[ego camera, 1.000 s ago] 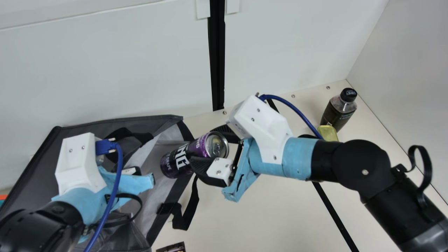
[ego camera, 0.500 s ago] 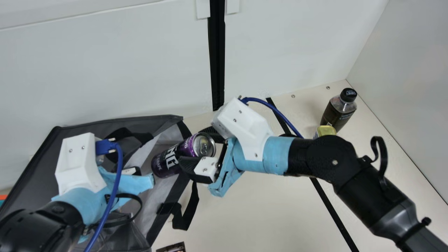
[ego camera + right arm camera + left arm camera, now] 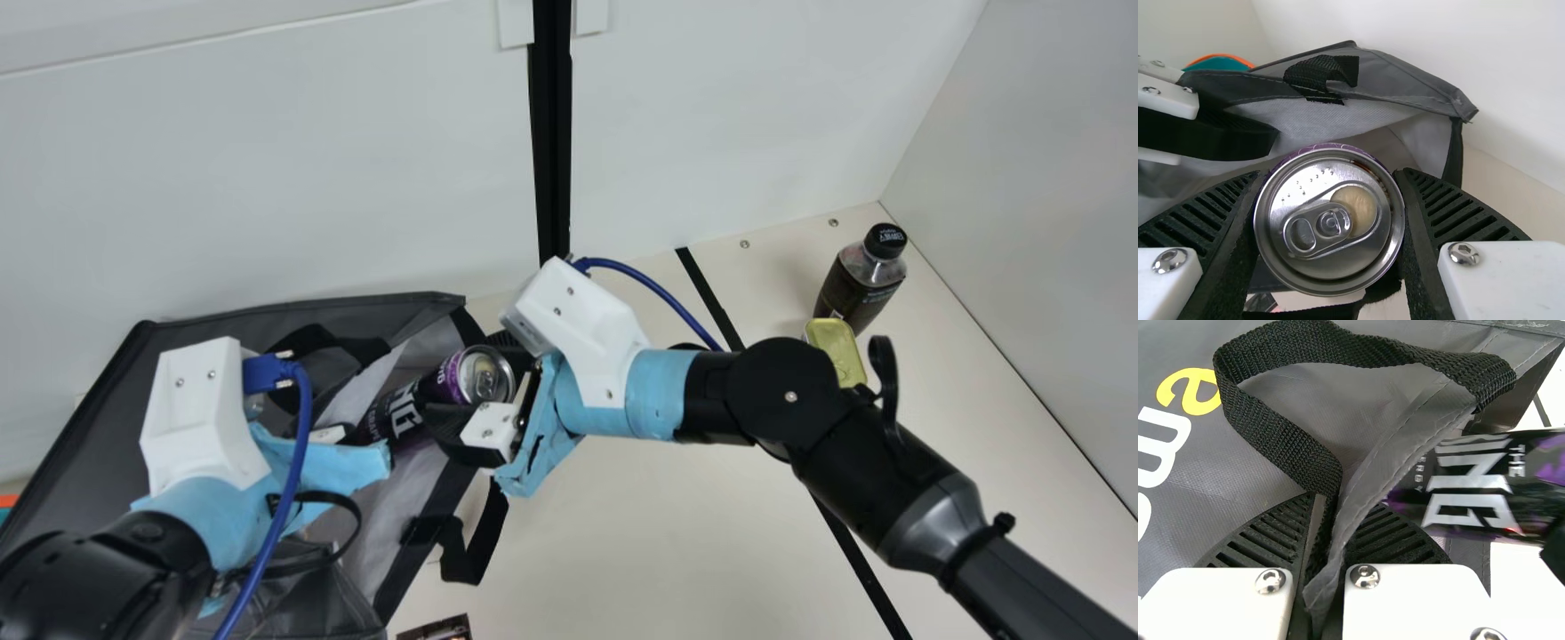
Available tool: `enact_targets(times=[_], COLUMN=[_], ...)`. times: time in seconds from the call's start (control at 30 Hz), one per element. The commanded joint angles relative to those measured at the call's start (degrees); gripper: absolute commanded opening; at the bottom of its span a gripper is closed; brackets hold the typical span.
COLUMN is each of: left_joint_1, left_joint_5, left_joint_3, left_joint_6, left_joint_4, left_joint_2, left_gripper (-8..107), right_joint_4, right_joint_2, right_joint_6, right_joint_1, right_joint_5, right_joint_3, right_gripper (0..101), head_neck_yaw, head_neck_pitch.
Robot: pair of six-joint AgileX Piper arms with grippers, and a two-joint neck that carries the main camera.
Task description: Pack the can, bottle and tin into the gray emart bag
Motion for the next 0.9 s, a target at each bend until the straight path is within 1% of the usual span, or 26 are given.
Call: enact_targets(times=[0.0,0.4,0.87], left_joint_1=[0.0,0.0,0.0], left_joint_5=[0.0,0.0,0.0], left_joint_3=[0.0,0.0,0.0], left_joint_6=[0.0,0.0,0.0], left_joint_4=[0.0,0.0,0.0], left_joint_2=[0.0,0.0,0.0], left_gripper=[10,10,10], right_joint_4=[0.9,5.5,9.8], right_joint_2=[0.7,5.1,10.4], right_joint_6=[-0.9,-6.3,-12.6], right_joint_1=[0.2,2.4,4.1], right_joint_5=[-0.1,-1.8,-2.5], right_joint_3=[0.1,0.0,-0.7], right_gripper=[0,0,0], head_neck_yaw=[-0.1,-0.1,-0.1], head_neck_pitch=[-1.3,-1.3,-1.3])
